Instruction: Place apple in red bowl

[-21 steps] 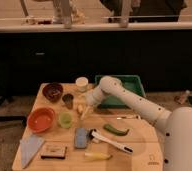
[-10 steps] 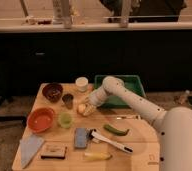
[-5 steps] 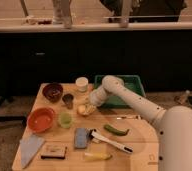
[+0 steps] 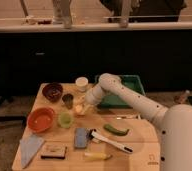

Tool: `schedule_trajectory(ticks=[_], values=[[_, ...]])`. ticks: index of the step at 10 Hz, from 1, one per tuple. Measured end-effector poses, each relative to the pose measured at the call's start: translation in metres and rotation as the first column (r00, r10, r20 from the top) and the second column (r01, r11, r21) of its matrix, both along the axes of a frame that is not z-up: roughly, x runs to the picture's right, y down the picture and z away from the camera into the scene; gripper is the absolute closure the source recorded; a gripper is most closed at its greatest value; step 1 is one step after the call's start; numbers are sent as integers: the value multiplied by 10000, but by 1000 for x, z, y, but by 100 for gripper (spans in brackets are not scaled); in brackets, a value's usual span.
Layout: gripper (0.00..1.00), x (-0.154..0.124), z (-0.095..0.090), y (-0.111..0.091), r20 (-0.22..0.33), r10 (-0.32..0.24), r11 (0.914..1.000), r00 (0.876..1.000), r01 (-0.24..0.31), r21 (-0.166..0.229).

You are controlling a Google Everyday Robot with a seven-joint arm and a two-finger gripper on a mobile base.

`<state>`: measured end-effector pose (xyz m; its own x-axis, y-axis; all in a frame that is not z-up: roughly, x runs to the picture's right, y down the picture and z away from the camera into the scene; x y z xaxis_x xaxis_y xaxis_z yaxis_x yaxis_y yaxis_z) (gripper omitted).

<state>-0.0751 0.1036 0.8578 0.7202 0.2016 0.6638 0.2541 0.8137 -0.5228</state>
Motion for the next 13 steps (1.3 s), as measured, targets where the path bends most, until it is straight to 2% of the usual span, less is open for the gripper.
schedule_trajectory(ticks=[5, 8, 10, 13], values=[[100, -9, -38, -26, 344, -101, 9975, 9994, 76, 707], [100, -27, -57, -38, 753, -319, 9937, 9967, 235, 1094], [100, -47, -68, -37, 1112, -552, 9926, 9923, 425, 1137], [100, -80, -80, -29, 1805, -924, 9927, 9792, 763, 938]])
